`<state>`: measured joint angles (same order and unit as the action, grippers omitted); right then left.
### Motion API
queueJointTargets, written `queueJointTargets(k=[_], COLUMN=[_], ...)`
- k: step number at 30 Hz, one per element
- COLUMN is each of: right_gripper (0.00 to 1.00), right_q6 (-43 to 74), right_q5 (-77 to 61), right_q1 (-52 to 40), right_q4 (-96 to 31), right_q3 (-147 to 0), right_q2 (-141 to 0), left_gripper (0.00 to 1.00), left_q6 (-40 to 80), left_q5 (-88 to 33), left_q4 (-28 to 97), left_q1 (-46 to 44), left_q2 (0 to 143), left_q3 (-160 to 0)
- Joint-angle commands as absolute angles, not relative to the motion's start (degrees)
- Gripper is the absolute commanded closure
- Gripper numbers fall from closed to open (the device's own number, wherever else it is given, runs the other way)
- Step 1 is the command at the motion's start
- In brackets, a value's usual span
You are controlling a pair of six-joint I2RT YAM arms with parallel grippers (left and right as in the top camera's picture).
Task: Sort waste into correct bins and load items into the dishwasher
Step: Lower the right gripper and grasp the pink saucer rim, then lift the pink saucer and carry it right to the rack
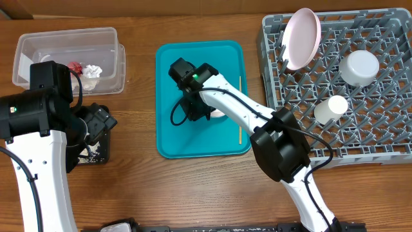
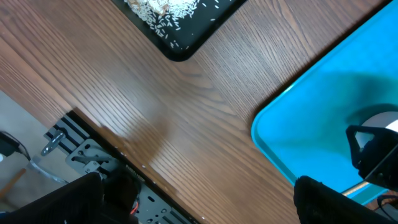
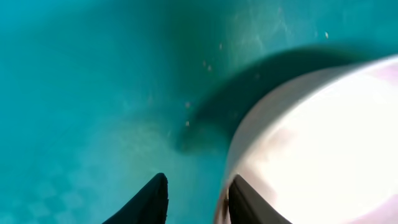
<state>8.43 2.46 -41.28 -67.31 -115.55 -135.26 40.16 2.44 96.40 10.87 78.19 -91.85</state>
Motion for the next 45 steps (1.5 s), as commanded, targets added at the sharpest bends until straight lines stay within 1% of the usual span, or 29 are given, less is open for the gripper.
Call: queueJointTargets(k=[1,4,6,8,12,16,21,27,28,29,35,39,42,45], right_gripper=[0.68,0.69,0.74,0.76,0.76,0.78,0.86,0.88,0.94,0.96,0.96,0.96,0.96,0.96], right_q6=[10.72,10.72,10.70,10.72,10.74,10.76,10.79,11.03,11.20,11.49,13.45,16.67,19.16,21.26], right_q5=[2.00,0.73,0.78,0.75,0.75,0.75,0.75,0.75,0.80,0.80,0.86,1.96,5.50,12.10], right_q1=[-40.82,-40.82,-40.82,-40.82,-40.82,-40.82,-40.82,-40.82,-40.82,-40.82,-40.82,-40.75,-40.75,-40.75], right_q4=[-67.46,-67.44,-67.42,-67.44,-67.22,-67.35,-67.44,-68.18,-68.69,-69.21,-74.56,-77.56,-79.35,-82.32], right_q3=[-117.45,-117.45,-117.45,-117.45,-117.45,-117.47,-117.51,-118.72,-119.35,-120.01,-124.95,-125.82,-125.82,-125.80], right_q2=[-132.64,-132.64,-132.64,-132.64,-132.64,-132.55,-132.42,-132.42,-132.42,-132.42,-131.92,-128.66,-124.29,-119.09], left_gripper=[0.00,0.00,0.00,0.00,0.00,0.00,0.00,0.00,0.00,0.00,0.00,0.00,0.00,0.00], left_q6=[40.49,40.49,40.49,40.49,40.49,40.49,40.49,40.49,40.49,40.49,40.49,40.49,40.49,40.49], left_q5=[3.40,3.40,3.40,3.40,3.40,3.40,3.40,3.40,3.40,3.40,3.40,3.40,3.40,3.40], left_q4=[96.38,96.38,96.38,96.38,96.38,96.38,96.38,96.38,96.38,96.38,96.38,96.38,96.38,96.38], left_q1=[10.85,10.85,10.85,10.85,10.85,10.85,10.85,10.85,10.85,10.85,10.85,10.85,10.85,10.85], left_q2=[78.46,78.46,78.46,78.46,78.46,78.46,78.46,78.46,78.46,78.46,78.46,78.46,78.46,78.46], left_q3=[-91.74,-91.74,-91.74,-91.74,-91.74,-91.74,-91.74,-91.74,-91.74,-91.74,-91.74,-91.74,-91.74,-91.74])
